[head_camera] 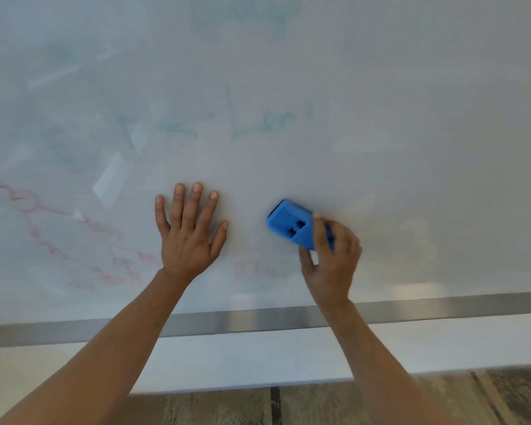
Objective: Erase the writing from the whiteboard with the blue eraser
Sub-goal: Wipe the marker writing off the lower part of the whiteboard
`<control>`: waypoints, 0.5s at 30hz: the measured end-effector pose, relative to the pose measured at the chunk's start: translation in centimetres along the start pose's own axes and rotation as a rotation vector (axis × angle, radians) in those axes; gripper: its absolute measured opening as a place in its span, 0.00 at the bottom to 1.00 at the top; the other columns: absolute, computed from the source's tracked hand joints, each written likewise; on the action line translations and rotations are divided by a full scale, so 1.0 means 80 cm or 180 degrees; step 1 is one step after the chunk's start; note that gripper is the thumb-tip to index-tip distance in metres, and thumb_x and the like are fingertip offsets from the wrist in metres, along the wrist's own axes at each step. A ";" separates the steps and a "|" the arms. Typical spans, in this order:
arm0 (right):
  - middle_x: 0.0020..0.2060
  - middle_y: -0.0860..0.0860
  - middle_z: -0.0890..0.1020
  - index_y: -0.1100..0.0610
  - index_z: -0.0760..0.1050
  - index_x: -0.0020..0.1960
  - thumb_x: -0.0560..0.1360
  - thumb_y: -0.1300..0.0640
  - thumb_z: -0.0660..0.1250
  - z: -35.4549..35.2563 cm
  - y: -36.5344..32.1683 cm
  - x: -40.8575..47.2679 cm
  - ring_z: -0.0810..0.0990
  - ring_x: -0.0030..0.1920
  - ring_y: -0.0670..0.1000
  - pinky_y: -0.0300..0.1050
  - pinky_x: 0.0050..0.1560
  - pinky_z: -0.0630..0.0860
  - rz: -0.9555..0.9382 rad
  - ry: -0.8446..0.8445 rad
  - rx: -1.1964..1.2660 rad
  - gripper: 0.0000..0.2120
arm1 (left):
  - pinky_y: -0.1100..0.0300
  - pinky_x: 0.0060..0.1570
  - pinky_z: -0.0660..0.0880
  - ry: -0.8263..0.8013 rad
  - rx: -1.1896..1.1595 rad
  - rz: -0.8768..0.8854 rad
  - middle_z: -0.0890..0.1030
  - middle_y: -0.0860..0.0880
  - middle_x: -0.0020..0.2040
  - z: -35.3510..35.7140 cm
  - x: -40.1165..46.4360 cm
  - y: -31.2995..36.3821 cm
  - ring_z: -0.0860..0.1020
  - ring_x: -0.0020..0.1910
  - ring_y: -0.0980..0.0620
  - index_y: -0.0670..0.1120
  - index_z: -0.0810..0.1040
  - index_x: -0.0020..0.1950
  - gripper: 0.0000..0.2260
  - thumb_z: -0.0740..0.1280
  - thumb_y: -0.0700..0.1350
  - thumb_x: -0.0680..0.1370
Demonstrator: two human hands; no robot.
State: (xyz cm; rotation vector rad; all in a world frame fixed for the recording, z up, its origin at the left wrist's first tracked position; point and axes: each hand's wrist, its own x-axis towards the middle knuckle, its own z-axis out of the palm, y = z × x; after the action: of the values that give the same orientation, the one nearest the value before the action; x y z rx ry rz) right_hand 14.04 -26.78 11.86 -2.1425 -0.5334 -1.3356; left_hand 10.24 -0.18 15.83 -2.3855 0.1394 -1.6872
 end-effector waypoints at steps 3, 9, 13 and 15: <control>0.54 0.55 0.80 0.50 0.77 0.67 0.73 0.63 0.69 0.028 -0.033 -0.043 0.75 0.56 0.56 0.51 0.48 0.70 -0.0826 -0.0264 -0.0303 0.23 | 0.37 0.74 0.54 0.0151 -0.0019 0.0101 0.54 0.45 0.80 -0.007 0.012 -0.010 0.53 0.79 0.42 0.49 0.62 0.77 0.30 0.67 0.53 0.78; 0.51 0.50 0.83 0.47 0.79 0.63 0.82 0.64 0.51 0.044 -0.029 -0.089 0.79 0.53 0.53 0.53 0.51 0.71 -0.1859 -0.1058 -0.0652 0.22 | 0.39 0.75 0.53 0.0318 0.0153 0.0055 0.60 0.41 0.76 -0.016 0.040 -0.064 0.52 0.79 0.43 0.52 0.61 0.78 0.28 0.64 0.53 0.79; 0.52 0.51 0.81 0.47 0.77 0.66 0.77 0.66 0.64 0.040 -0.033 -0.048 0.78 0.52 0.53 0.55 0.53 0.68 -0.1826 -0.0457 -0.0576 0.22 | 0.39 0.75 0.51 0.0269 0.0225 0.0197 0.58 0.41 0.78 -0.015 0.036 -0.081 0.52 0.79 0.42 0.52 0.63 0.77 0.27 0.63 0.55 0.79; 0.53 0.52 0.79 0.46 0.75 0.68 0.73 0.65 0.70 0.046 -0.050 -0.009 0.76 0.53 0.53 0.56 0.52 0.67 -0.1441 0.0071 -0.0506 0.27 | 0.39 0.74 0.52 0.0313 0.0258 0.0225 0.56 0.43 0.79 -0.013 0.038 -0.081 0.53 0.79 0.42 0.51 0.65 0.76 0.26 0.63 0.55 0.79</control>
State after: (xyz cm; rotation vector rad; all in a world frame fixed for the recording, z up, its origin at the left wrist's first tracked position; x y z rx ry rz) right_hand 13.91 -21.36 10.92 -2.2115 -0.9761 -1.6867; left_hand 9.97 5.36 20.46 -2.2142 0.1655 -1.7438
